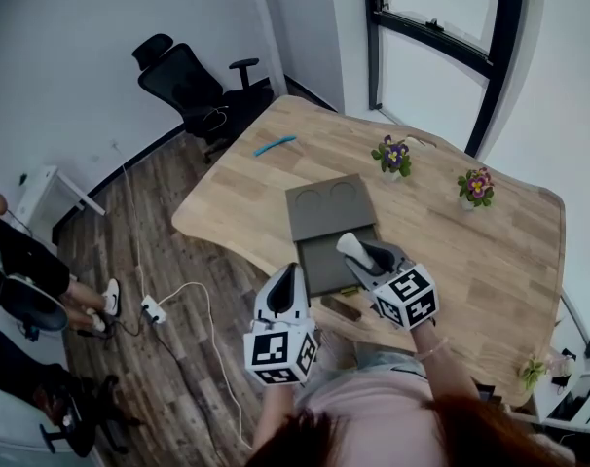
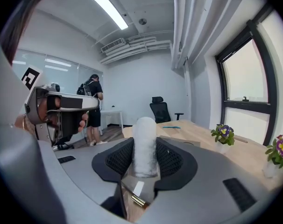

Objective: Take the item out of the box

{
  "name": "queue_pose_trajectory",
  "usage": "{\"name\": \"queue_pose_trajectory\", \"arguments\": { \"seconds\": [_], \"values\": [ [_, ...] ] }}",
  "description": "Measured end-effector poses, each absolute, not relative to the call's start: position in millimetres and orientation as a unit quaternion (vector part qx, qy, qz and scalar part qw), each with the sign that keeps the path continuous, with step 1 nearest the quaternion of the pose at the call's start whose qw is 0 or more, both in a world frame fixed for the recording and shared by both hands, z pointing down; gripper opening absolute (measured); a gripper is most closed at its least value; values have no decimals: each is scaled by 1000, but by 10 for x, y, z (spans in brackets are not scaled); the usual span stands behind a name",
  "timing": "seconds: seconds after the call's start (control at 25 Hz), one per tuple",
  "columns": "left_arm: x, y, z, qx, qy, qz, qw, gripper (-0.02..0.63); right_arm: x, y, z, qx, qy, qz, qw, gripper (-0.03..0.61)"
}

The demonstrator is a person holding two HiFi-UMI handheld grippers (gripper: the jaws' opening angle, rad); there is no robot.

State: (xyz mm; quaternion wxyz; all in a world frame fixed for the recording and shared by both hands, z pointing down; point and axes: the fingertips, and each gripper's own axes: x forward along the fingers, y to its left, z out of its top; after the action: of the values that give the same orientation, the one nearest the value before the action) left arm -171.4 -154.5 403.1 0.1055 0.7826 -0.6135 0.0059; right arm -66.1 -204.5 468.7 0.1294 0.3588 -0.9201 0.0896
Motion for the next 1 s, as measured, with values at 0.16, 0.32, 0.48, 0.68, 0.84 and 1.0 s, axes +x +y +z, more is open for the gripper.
{"name": "queue_pose_trajectory", "arguments": {
  "seconds": [0.16,0.32,0.48,0.68,0.84,1.0],
  "values": [
    [-1693,-1488,3967,782,-615,2,99,-2,-582,-1980,4557,367,-919,92,107,137],
    [-1651,-1470,3931,782,-616,-2,95,-2,-516,-1955,4442,372,-920,87,88,137],
    [-1601,-1482,3893,780,-619,-3,89,-2,-440,-1969,4346,373,-921,83,74,137],
    [-1546,-1489,3815,773,-629,-7,83,-2,-359,-1960,4196,366,-926,75,60,137],
    [-1464,-1458,3776,770,-633,-4,81,-2,-304,-1930,4093,357,-930,73,52,136],
    [-1378,-1409,3702,767,-636,-5,81,-2,-247,-1877,3973,349,-933,69,48,135]
  ]
}}
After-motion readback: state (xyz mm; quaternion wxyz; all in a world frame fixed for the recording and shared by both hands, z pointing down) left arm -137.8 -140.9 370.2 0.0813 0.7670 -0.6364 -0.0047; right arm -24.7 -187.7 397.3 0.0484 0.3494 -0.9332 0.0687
